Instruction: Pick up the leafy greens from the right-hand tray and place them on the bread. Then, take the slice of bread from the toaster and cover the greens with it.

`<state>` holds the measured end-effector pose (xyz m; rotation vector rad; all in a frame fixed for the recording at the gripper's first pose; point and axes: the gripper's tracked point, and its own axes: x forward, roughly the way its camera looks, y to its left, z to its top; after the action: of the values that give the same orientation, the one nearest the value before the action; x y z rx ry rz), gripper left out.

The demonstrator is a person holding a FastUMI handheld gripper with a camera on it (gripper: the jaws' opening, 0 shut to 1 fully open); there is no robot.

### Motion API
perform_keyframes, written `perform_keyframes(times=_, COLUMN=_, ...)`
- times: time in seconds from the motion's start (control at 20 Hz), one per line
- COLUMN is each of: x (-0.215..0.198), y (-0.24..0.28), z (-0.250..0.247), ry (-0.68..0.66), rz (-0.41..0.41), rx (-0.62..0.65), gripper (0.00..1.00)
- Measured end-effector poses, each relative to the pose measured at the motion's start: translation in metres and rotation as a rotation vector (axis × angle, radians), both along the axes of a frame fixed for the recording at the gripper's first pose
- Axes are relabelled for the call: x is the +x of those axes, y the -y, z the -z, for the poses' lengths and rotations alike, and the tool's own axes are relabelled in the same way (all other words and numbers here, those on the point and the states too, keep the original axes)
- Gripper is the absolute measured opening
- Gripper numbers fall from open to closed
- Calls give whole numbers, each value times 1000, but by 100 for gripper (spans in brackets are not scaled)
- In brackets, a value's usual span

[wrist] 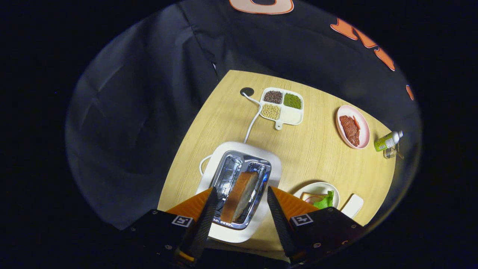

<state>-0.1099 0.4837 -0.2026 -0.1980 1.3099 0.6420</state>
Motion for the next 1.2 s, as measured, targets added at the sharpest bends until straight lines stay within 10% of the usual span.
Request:
perform_keyframes(times=0.45, x=-13, y=4, z=20, ry=-76, rz=63, rx=-36, gripper=17)
perform_keyframes(times=1.2, x=14, y=74, z=-53, ry=-54, rz=121, rx=356, gripper=13)
